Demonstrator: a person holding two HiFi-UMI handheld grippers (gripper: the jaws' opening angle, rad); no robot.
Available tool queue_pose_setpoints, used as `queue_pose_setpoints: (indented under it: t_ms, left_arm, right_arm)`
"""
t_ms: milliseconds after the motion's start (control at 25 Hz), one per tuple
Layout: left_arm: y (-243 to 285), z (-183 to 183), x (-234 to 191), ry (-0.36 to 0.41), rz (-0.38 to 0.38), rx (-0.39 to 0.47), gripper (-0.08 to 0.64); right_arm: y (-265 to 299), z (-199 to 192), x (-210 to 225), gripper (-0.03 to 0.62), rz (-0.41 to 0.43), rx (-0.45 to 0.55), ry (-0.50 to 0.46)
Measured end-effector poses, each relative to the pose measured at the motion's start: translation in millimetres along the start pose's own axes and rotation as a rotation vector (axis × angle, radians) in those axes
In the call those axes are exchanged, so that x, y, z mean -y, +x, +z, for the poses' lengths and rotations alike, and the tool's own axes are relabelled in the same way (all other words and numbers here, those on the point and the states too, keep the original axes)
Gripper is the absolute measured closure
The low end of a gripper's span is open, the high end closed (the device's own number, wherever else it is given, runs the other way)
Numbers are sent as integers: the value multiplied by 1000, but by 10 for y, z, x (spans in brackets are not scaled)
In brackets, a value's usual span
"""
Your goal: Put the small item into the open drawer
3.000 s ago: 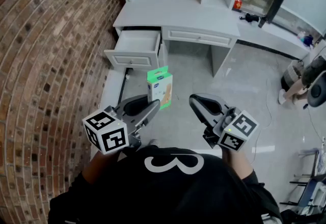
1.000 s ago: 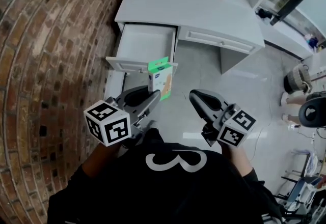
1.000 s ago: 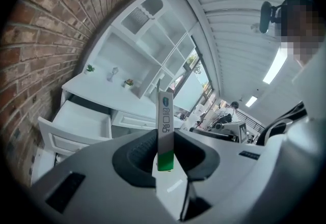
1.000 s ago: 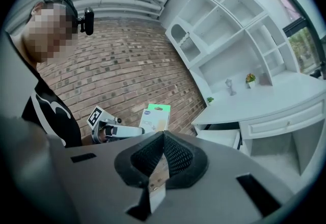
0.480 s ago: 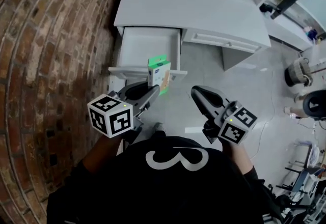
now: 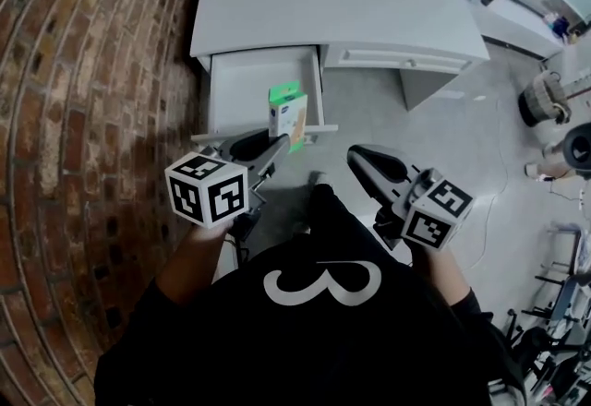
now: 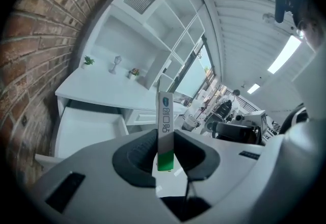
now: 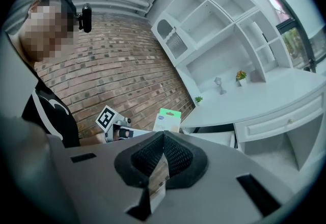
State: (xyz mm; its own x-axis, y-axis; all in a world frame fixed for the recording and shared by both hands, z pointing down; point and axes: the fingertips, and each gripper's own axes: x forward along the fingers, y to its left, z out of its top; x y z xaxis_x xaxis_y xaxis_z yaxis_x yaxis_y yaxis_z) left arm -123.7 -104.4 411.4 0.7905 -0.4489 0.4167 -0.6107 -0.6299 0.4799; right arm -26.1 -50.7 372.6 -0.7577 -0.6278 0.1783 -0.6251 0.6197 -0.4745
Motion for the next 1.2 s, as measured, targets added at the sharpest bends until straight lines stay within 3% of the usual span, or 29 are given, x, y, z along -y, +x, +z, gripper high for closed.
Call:
queue_pose_setpoints:
  t_ms: [640,1000,1200]
  left_arm:
    - [944,159,-920,-58,119,-166,465]
    - [1451,80,-1460,-69,162,-298,465]
    - [1696,-81,-1686,-133,165,-371,465]
  right_arm:
    - [460,534,977,582,34,5,45]
    - [794,839,1507,581,51,-10,46]
    - [939,975,1690,583,69,-17,42]
